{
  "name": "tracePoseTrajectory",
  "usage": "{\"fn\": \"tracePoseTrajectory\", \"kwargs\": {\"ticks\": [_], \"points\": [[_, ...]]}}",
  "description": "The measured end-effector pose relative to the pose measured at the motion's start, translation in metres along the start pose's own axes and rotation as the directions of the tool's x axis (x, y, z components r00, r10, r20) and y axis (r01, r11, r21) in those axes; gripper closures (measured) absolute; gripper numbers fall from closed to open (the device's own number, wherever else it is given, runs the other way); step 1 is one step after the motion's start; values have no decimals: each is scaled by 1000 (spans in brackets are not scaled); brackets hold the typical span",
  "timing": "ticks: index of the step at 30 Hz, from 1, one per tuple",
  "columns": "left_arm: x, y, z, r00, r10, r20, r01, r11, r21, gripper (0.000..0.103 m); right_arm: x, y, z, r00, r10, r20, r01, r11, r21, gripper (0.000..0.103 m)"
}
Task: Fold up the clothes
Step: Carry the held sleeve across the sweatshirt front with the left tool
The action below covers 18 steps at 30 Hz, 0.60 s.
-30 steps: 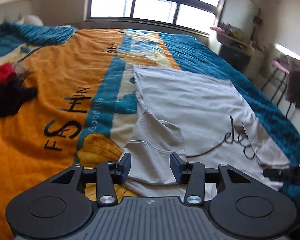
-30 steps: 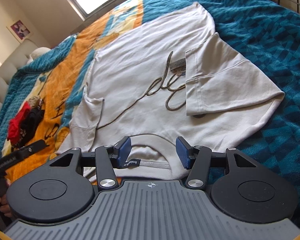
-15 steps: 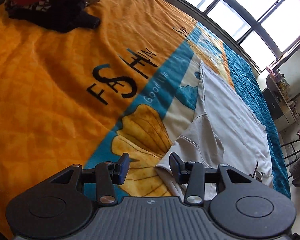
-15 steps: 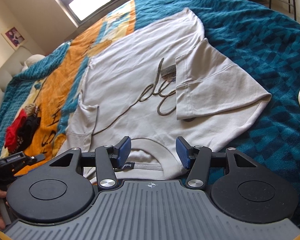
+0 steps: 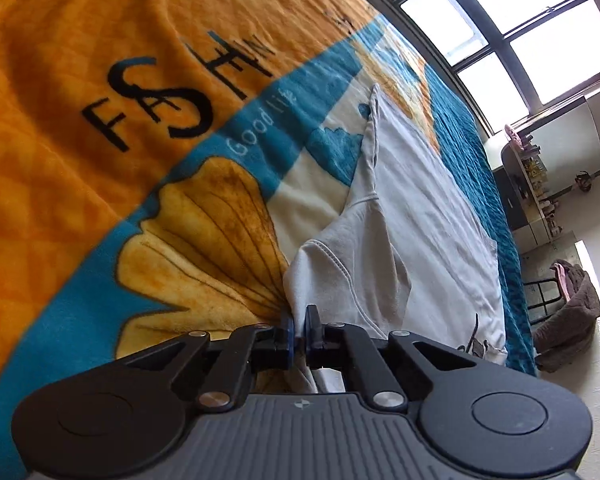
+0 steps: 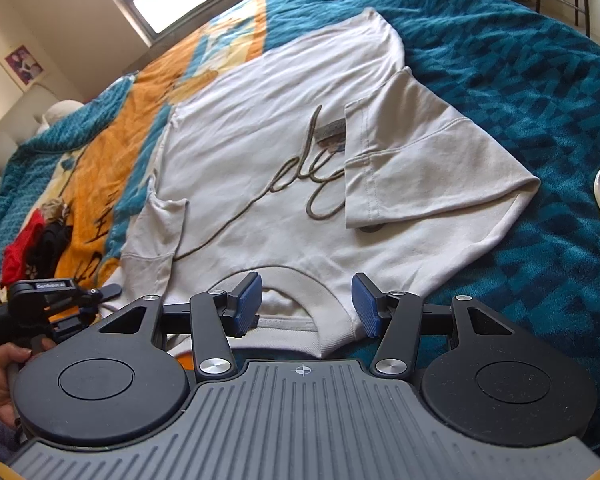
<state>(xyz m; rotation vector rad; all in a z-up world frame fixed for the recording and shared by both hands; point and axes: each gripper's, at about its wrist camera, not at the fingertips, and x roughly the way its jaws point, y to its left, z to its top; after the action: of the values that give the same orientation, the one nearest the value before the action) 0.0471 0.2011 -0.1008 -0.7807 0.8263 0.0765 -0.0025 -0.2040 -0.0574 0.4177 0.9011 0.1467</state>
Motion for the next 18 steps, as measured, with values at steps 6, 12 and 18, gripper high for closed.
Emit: {"fn": "tracePoseTrajectory", "kwargs": {"ticks": [6,12,18], "points": [[-10,-6,-14,986,159,49,-161,986,47,87,5,-5,0,1000,-3,-10,3,1000,9,47],[-30,-45,-14,979,117,166,-159,950,268,85,2,-4,-2,1000,10,2,-10,1000,-15,47],[29,-81,-1,993,80,87,-108,918,381,86,7,-7,-2,1000,22,-12,-22,1000,-9,47]]}}
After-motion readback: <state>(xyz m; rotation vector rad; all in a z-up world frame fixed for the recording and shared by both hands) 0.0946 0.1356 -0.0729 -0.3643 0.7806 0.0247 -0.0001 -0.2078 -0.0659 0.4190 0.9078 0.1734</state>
